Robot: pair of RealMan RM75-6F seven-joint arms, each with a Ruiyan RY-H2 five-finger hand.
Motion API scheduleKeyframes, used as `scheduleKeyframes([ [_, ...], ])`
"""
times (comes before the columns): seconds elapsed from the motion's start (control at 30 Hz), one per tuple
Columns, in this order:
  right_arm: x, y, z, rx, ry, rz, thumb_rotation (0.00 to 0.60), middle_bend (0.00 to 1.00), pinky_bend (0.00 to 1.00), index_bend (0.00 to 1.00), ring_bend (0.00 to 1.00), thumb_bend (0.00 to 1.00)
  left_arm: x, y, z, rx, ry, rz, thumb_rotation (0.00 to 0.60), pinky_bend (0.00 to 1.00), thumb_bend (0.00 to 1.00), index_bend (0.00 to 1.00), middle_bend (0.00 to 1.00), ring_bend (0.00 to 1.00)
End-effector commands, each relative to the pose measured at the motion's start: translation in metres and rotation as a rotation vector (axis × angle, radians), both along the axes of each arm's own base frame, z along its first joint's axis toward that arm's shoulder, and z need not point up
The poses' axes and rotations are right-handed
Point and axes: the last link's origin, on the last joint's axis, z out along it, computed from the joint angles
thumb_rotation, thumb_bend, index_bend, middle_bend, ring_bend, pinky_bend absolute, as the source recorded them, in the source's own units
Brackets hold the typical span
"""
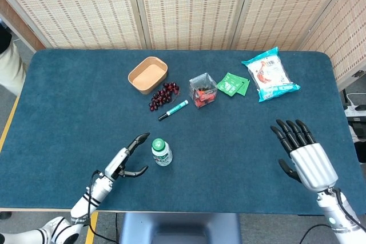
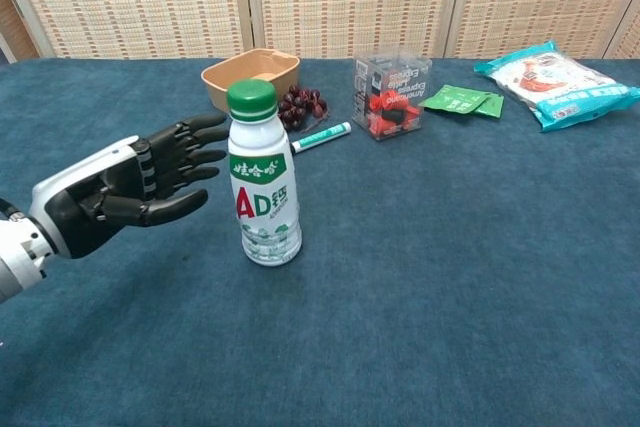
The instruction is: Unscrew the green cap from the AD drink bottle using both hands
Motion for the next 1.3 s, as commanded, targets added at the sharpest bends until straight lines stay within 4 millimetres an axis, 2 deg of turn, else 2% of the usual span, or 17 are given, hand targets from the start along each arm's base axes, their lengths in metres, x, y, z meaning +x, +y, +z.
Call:
scheduleKeyframes([
  [0.03, -0.001, -0.002, -0.001, 0.01, -0.011, -0.012, 0.6, 0.0, 0.0, 0.0, 0.0, 0.25, 0.01, 0.002, -0.004, -0.001, -0.012, -0.021, 0.6, 0.02, 0.34, 0.0, 0.0, 0.0],
  [0.33, -0.008, -0.007, 0.001, 0.018, -0.022, -0.039, 0.6, 0.0, 0.0, 0.0, 0.0, 0.25, 0.032, 0.018, -0.026, 0.0, 0.002, -0.033, 0.6, 0.02, 0.34, 0.0, 0.0, 0.0],
  [0.53, -0.009, -0.01, 0.002, 0.015, -0.024, -0.047, 0.6, 0.0, 0.0, 0.0, 0.0, 0.26, 0.044, 0.022, -0.033, 0.002, -0.003, -0.057, 0.6, 0.02, 0.34, 0.0, 0.0, 0.0],
  [0.77, -0.009, -0.012, 0.003, 0.014, -0.026, -0.047, 0.6, 0.0, 0.0, 0.0, 0.0, 0.25, 0.05, 0.023, -0.04, -0.005, 0.02, -0.069, 0.6, 0.01, 0.34, 0.0, 0.02, 0.0],
  [0.87, -0.009, -0.012, 0.002, 0.017, -0.026, -0.046, 0.6, 0.0, 0.0, 0.0, 0.0, 0.25, 0.05, 0.025, -0.045, -0.017, 0.038, -0.058, 0.6, 0.01, 0.34, 0.08, 0.12, 0.0],
  [0.97, -0.008, -0.013, 0.002, 0.021, -0.026, -0.044, 0.6, 0.0, 0.0, 0.0, 0.0, 0.26, 0.051, 0.027, -0.048, -0.019, 0.047, -0.04, 0.6, 0.0, 0.36, 0.2, 0.23, 0.0],
  [1.1, -0.006, -0.015, 0.001, 0.024, -0.023, -0.036, 0.6, 0.0, 0.0, 0.0, 0.0, 0.25, 0.055, 0.029, -0.048, -0.01, 0.017, -0.008, 0.6, 0.01, 0.48, 0.37, 0.42, 0.08],
  [1.3, 0.011, -0.027, -0.013, 0.087, 0.006, 0.028, 0.6, 0.0, 0.0, 0.0, 0.0, 0.25, 0.057, 0.028, -0.054, -0.016, 0.023, 0.022, 0.6, 0.03, 0.65, 0.55, 0.59, 0.19],
])
